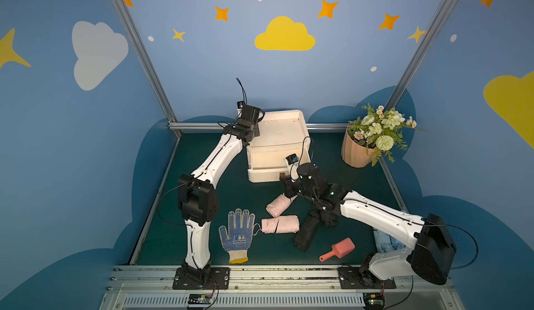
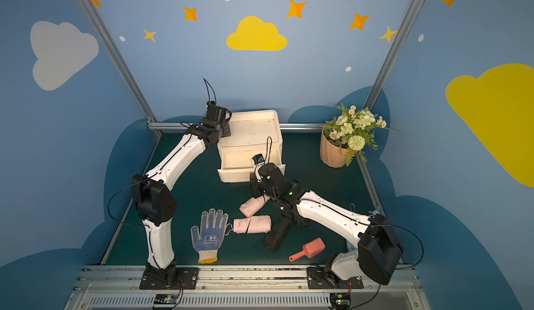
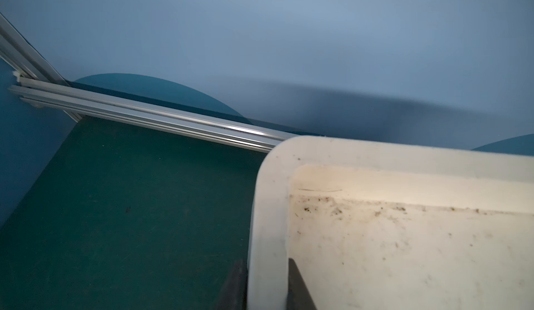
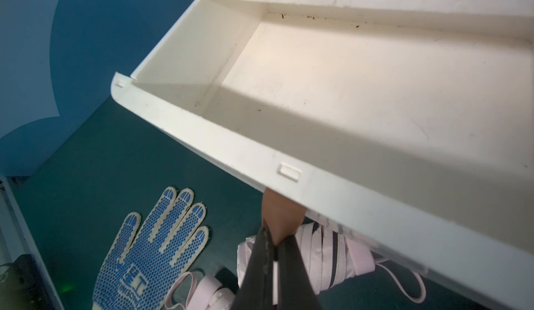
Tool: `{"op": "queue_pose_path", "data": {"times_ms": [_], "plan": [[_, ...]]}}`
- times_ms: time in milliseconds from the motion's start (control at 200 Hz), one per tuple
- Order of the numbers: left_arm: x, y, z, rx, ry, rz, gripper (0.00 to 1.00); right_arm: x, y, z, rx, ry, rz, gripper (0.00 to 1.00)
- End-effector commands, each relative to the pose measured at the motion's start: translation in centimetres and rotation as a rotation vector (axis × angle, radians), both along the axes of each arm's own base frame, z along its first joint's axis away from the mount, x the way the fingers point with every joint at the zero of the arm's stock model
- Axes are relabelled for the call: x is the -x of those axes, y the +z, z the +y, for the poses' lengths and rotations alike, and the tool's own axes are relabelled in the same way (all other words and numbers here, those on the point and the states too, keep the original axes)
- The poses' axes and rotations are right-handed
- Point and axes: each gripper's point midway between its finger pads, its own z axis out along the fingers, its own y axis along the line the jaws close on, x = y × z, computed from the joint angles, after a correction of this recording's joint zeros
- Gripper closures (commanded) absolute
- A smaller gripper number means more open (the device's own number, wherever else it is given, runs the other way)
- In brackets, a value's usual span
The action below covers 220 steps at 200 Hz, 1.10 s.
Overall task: Place the umbrella in the drawer by color
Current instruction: Open the drawer in the storage box.
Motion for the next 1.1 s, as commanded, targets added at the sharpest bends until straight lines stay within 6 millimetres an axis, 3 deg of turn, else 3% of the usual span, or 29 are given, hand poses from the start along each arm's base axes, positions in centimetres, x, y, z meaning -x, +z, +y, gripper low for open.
{"op": "queue_pose_path", "data": {"times_ms": [0, 225, 415, 581, 626, 691, 946, 1096], "plan": [[0.5, -0.9, 2.8, -0.052, 0.152, 0.018, 0.83, 1.8, 0.0, -0.5, -0.005, -0.001, 0.022, 1.0], [0.4, -1.4, 4.1, -0.079, 0.185, 0.028, 0.83, 3.5, -0.7, -1.2, 0.019, 0.015, 0.035, 1.0], [-0.8, -2.4, 1.6, 0.006, 0.016, 0.059, 0.82, 4.7, -1.6, -1.5, 0.063, 0.036, 0.041, 1.0], [-0.8, -2.6, 0.2, 0.034, -0.056, 0.078, 0.7, 4.5, -2.6, -3.0, 0.124, -0.019, 0.053, 1.0], [-0.7, -2.5, 0.1, 0.04, -0.068, 0.079, 0.66, 4.3, -2.7, -3.7, 0.142, -0.059, 0.065, 0.83], [-0.4, -1.9, -0.1, 0.048, -0.085, 0.074, 0.61, 4.3, -2.4, -4.7, 0.18, -0.089, 0.066, 0.69], [2.0, 3.7, 0.1, 0.07, -0.13, -0.023, 0.45, 5.3, 0.7, -10.4, 0.255, -0.18, 0.0, 0.58], [5.6, 7.9, -1.1, 0.152, -0.258, -0.104, 0.39, 5.7, 1.5, -15.6, 0.231, -0.325, -0.067, 0.44]]}}
